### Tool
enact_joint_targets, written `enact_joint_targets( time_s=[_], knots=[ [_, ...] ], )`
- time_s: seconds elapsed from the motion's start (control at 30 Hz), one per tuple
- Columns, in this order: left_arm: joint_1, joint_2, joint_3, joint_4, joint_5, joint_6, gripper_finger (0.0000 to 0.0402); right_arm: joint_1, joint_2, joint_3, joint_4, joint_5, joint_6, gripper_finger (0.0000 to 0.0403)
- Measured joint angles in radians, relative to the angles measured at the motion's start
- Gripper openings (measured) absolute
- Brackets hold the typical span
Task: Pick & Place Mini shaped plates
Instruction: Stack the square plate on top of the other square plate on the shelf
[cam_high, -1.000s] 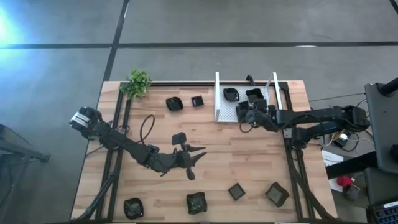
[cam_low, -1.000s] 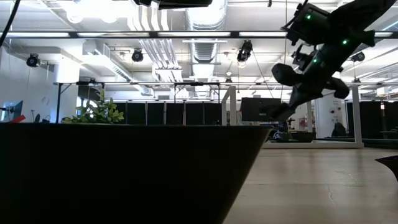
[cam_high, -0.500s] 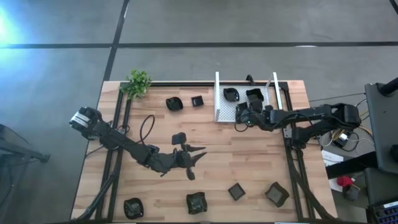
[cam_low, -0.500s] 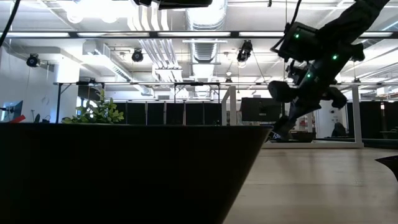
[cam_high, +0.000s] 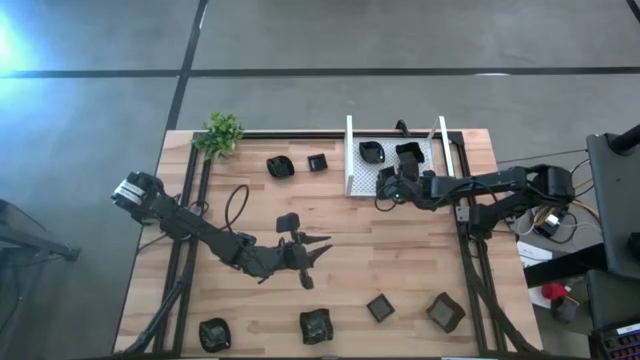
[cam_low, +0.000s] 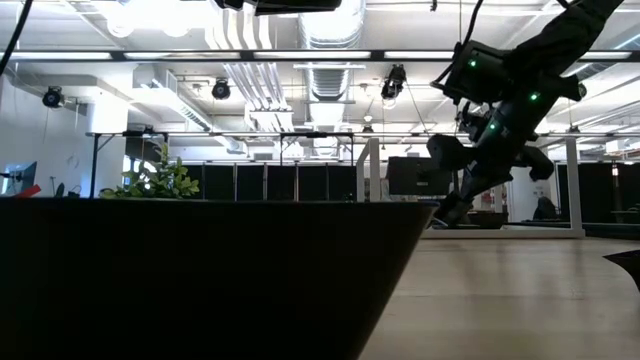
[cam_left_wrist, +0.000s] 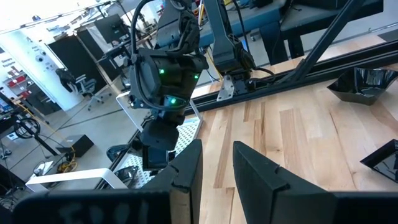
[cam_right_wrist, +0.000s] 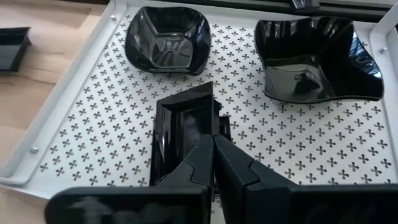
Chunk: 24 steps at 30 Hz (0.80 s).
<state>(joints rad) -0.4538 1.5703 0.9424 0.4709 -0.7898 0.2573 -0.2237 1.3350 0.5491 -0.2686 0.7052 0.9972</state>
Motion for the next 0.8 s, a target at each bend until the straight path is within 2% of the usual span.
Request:
enact_joint_targets(
  time_s=[0.47, 0.8],
  knots=[
    [0.0, 0.0, 0.0, 0.0, 0.0, 0.0, 0.0085, 0.0, -0.005, 0.0, -0.003, -0.053, -0.084, 0.0009],
    [0.0, 0.0, 0.0, 0.0, 0.0, 0.001, 0.0085, 0.001, -0.005, 0.0, -0.003, -0.079, -0.054, 0.0009]
  ],
)
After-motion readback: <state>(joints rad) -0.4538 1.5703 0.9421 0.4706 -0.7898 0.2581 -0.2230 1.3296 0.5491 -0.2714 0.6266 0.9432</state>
